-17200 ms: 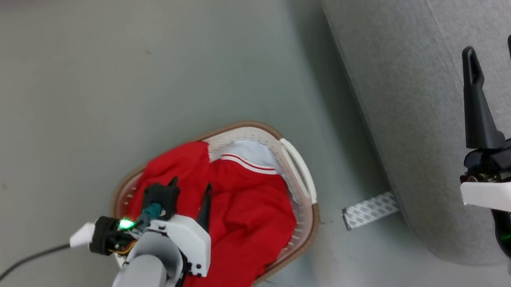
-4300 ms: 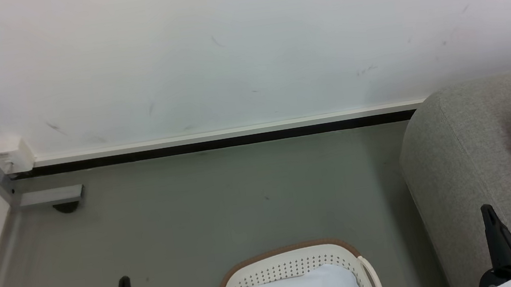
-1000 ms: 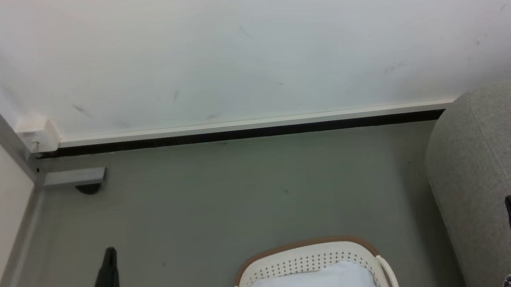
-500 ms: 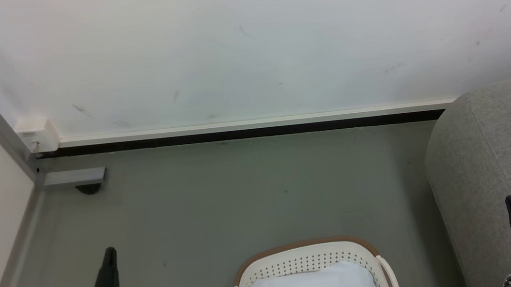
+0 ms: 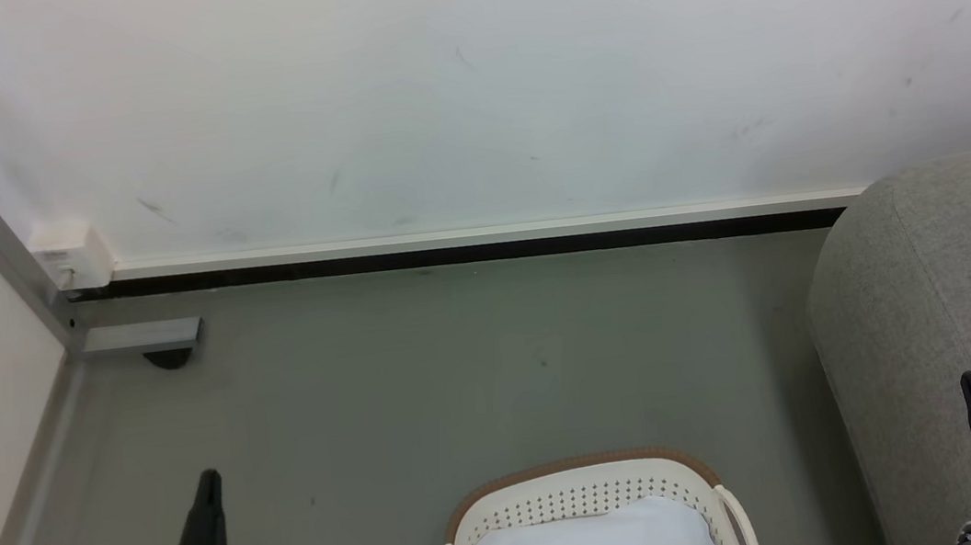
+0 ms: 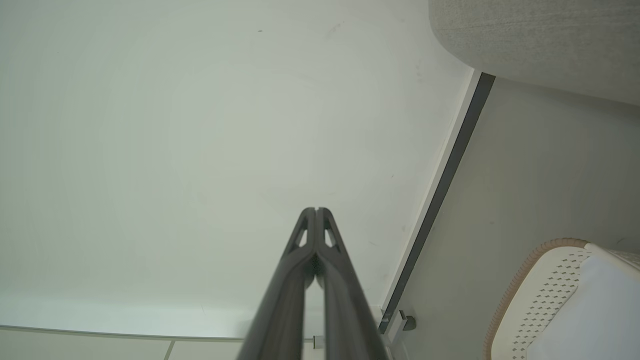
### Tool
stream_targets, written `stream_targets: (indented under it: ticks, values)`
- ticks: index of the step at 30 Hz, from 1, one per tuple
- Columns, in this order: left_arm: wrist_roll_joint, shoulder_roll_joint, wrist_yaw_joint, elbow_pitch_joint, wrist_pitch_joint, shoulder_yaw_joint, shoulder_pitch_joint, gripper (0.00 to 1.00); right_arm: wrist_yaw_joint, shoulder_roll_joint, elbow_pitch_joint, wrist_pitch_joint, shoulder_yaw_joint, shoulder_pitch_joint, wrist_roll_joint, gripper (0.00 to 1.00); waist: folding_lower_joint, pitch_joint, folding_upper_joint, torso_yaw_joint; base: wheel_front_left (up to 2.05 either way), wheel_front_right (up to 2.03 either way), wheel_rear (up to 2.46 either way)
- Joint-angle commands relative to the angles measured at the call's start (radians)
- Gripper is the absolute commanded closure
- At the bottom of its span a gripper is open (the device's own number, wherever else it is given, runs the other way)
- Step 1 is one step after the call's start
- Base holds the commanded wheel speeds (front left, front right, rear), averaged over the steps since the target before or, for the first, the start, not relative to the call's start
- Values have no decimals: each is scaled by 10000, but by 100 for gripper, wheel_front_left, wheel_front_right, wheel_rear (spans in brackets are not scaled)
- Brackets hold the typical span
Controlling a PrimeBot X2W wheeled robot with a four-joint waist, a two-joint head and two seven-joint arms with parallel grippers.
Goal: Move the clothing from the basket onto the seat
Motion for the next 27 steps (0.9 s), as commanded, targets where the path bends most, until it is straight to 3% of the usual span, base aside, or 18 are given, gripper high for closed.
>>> stream_targets:
  ticks: [1, 27]
  values:
    - [-132, 73, -42, -35, 41, 22, -89, 100, -21, 17, 21, 58, -37, -115, -39, 100, 0, 0, 0, 0, 0, 0, 0]
    - [-132, 72, -42, -36, 39, 21, -88, 100, -21, 35, 22, 61, -71, -121, -74, 100, 0, 0, 0, 0, 0, 0, 0]
